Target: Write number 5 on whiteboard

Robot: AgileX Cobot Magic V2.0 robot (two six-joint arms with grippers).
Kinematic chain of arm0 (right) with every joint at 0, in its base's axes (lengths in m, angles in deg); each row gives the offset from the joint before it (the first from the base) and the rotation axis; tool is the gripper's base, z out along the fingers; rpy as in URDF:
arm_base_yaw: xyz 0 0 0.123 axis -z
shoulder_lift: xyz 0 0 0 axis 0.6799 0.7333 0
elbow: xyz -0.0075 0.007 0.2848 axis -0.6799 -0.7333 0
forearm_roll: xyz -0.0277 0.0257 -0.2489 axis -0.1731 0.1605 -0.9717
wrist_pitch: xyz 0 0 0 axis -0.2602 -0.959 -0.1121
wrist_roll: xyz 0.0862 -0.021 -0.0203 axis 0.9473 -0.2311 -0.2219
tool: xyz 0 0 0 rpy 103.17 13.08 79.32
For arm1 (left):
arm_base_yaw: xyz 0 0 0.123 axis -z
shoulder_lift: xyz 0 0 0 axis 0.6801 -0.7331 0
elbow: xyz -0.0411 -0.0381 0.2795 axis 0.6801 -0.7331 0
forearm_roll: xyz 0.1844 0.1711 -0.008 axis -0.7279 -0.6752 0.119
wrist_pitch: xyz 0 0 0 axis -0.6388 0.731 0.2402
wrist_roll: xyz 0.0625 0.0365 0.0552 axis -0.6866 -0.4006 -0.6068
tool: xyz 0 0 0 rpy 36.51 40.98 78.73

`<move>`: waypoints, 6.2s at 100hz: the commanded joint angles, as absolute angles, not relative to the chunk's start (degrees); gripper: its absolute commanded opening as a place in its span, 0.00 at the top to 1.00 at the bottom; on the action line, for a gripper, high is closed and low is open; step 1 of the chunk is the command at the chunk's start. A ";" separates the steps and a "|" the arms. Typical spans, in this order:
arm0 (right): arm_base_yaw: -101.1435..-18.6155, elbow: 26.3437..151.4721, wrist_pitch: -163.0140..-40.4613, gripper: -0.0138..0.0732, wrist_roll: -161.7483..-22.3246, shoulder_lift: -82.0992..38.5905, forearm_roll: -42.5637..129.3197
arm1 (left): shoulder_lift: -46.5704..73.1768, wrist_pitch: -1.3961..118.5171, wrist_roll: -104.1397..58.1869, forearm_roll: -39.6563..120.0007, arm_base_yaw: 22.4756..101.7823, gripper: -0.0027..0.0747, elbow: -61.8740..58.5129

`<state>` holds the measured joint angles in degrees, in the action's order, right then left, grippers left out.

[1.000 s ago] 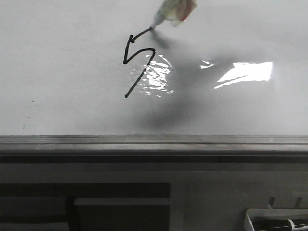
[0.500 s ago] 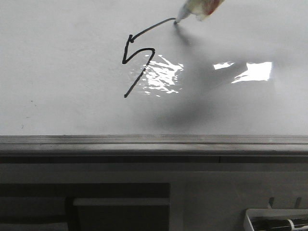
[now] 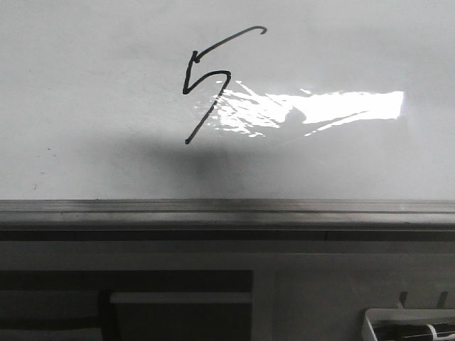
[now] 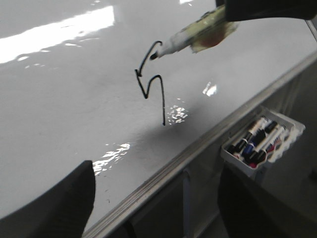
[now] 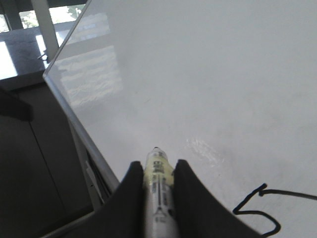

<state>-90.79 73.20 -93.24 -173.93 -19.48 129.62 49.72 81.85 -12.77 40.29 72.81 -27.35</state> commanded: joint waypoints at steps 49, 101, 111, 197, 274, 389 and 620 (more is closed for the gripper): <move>-90.64 71.55 -110.69 0.90 -171.32 -20.65 115.63 | 20.38 96.90 -45.46 58.23 72.91 0.41 -7.13; -90.64 71.55 -115.45 0.90 -170.81 -20.65 113.74 | 9.97 96.36 -45.46 57.51 80.43 0.57 -6.43; -90.64 71.55 -115.33 0.90 -170.81 -20.65 113.27 | 9.97 96.31 -45.46 57.65 80.43 0.63 -6.43; -90.64 71.55 -118.78 0.65 -157.02 -20.65 103.89 | 8.66 97.27 -45.46 60.72 80.43 0.99 -6.55; -90.64 71.55 -99.22 0.49 -152.51 -38.61 103.99 | 8.77 73.69 -35.43 70.42 80.18 0.99 -18.72; -90.64 62.46 -96.18 0.91 -148.02 -44.93 104.10 | 4.82 43.39 -8.73 62.41 80.39 0.99 -19.17; -90.64 62.46 -95.43 0.91 -148.02 -44.93 104.76 | 0.39 35.89 -8.73 67.96 80.94 0.25 -18.22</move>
